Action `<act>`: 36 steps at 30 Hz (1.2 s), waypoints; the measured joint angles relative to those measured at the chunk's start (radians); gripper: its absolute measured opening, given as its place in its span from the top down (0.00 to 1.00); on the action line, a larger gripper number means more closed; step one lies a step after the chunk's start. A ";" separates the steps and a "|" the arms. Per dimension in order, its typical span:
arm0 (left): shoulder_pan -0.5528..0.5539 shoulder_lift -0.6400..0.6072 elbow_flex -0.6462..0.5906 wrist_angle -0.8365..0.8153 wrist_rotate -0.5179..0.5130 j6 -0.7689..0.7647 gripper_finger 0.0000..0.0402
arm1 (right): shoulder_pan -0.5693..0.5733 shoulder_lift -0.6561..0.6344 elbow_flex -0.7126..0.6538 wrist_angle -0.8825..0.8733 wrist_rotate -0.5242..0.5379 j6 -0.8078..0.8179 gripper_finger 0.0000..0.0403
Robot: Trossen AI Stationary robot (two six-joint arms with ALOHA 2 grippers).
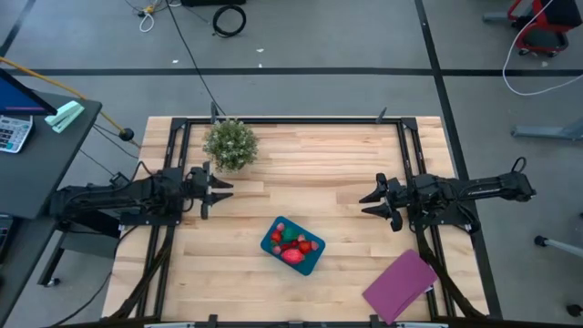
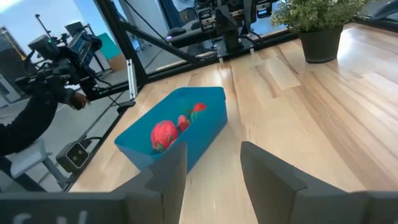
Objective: Pick and placing Produce into tupperware
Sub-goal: Return to Home Position
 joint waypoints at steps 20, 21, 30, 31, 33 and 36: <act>0.000 0.000 0.000 0.000 0.000 -0.002 0.65 | 0.000 0.000 0.002 0.001 0.000 -0.001 0.60; 0.000 0.000 0.000 0.001 0.000 -0.002 0.66 | 0.000 0.000 0.002 0.001 0.000 -0.001 0.60; 0.000 0.000 0.000 0.001 0.000 -0.002 0.65 | 0.000 0.000 0.002 0.001 0.000 -0.001 0.60; 0.000 0.000 0.000 0.001 0.000 -0.002 0.64 | 0.000 0.000 0.002 0.001 0.000 -0.001 0.60; 0.000 0.000 0.000 0.001 0.000 -0.002 0.64 | 0.000 0.000 0.002 0.001 0.000 -0.001 0.60; 0.000 0.000 0.000 0.001 0.000 -0.002 0.64 | 0.000 0.000 0.002 0.001 0.000 -0.001 0.60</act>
